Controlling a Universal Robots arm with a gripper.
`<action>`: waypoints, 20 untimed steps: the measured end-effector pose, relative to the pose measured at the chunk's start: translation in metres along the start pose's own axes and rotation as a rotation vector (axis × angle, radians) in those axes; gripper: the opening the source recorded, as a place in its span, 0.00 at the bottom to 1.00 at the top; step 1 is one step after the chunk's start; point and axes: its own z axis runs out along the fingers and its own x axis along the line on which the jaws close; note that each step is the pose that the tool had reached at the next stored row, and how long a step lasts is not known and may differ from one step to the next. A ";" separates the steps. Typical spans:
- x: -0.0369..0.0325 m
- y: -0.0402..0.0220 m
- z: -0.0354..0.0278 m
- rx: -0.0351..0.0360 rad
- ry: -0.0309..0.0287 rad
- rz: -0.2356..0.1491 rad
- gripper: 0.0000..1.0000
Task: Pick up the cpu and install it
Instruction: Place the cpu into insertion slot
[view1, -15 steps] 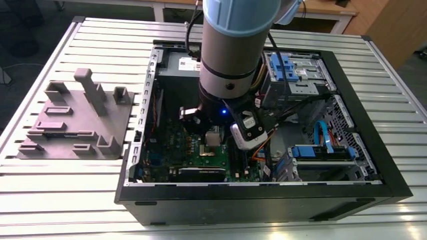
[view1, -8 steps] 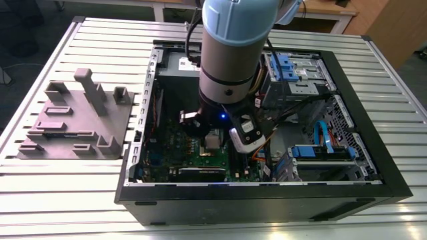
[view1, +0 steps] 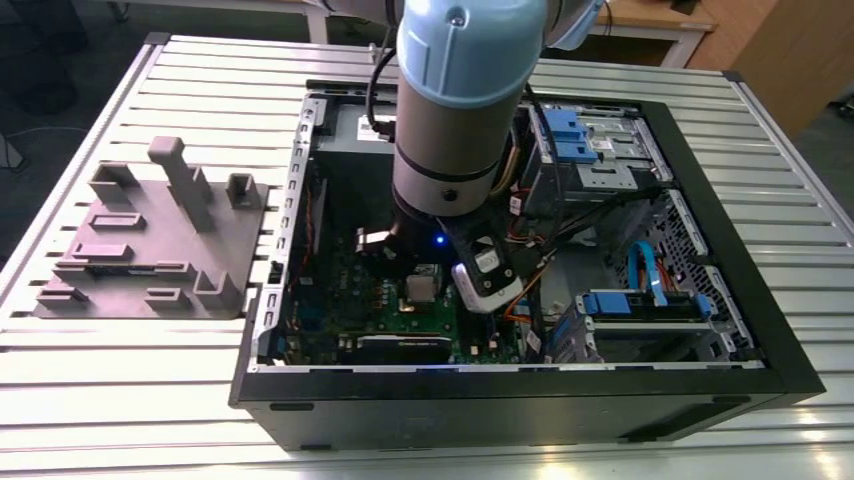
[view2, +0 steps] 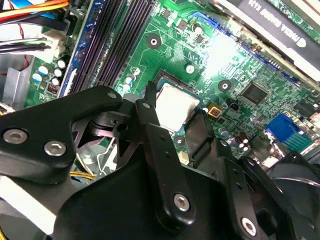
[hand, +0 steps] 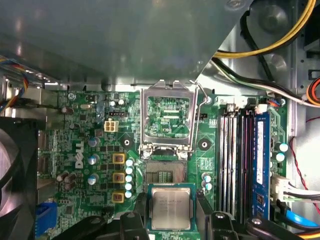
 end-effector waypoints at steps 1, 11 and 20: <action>0.0000 0.0000 0.0000 -0.0001 0.0000 0.000 0.47; 0.0018 0.0028 0.0146 -0.0003 -0.0001 0.000 0.47; 0.0044 0.0043 0.0282 0.0000 -0.0001 0.003 0.47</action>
